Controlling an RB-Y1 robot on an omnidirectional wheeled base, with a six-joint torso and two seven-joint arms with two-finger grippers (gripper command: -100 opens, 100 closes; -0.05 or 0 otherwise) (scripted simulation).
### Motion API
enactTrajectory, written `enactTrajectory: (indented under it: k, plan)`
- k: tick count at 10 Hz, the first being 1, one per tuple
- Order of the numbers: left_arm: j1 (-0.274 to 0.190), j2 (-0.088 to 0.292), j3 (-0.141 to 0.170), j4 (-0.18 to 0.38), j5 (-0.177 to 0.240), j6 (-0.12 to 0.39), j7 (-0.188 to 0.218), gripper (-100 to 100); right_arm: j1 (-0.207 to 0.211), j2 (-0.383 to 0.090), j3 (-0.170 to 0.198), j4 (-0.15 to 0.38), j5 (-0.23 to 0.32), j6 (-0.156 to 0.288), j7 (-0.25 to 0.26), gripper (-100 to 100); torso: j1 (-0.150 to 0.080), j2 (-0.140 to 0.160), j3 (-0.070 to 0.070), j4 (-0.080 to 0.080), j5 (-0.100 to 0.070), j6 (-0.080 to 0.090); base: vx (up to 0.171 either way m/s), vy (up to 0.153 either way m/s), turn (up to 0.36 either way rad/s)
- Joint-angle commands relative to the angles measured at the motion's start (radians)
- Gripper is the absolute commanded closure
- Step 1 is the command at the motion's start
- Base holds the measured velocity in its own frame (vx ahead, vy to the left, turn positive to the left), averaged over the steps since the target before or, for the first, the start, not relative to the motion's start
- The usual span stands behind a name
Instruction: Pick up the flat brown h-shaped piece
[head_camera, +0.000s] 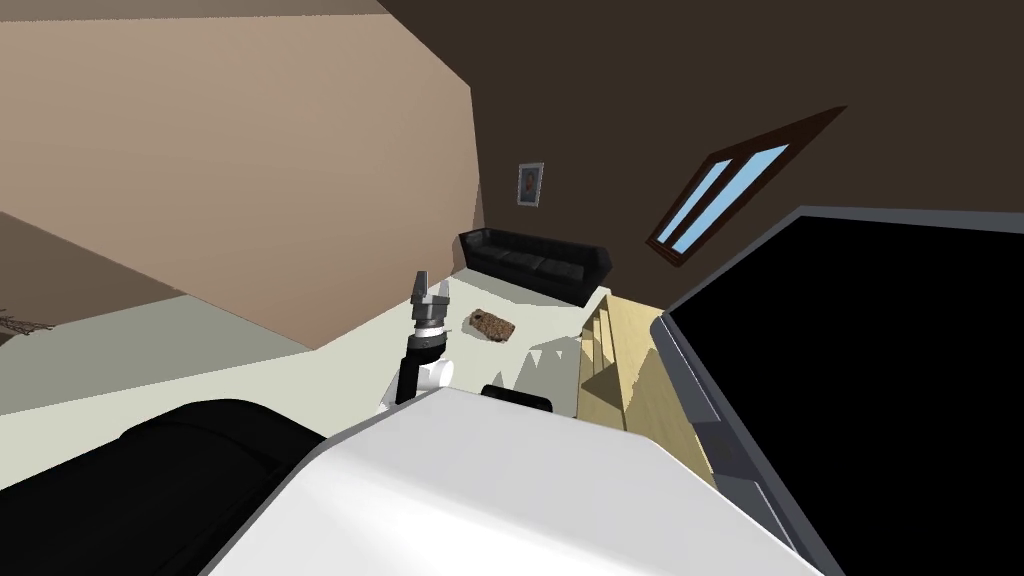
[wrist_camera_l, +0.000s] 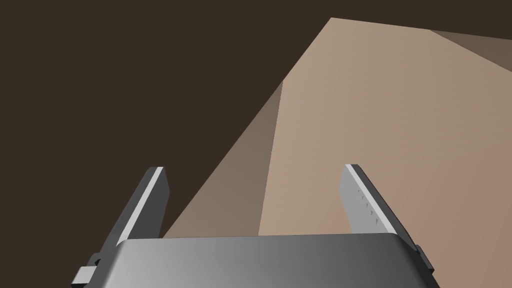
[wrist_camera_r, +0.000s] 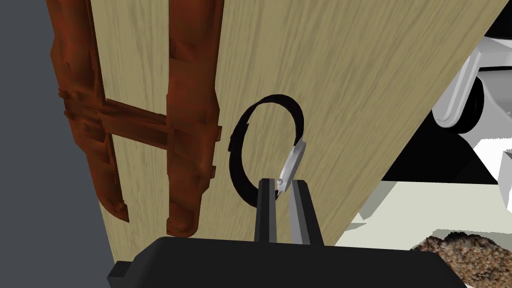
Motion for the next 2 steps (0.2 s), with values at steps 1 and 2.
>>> enactTrajectory:
  k: [1,2]
  plan:
    - [0.0,0.0,0.0,0.0,0.0,0.0,0.0,0,0.0,0.0,0.0,0.0,0.0,0.0,0.0,100,0.0,0.0,0.0,0.0,0.0,0.0,0.004,-0.002,-0.012]
    - [0.0,0.0,0.0,0.0,0.0,0.0,0.0,0,0.002,-0.002,0.0,-0.003,0.0,0.002,-0.001,0,0.0,0.0,0.0,0.0,0.0,0.0,0.0,0.0,0.0]
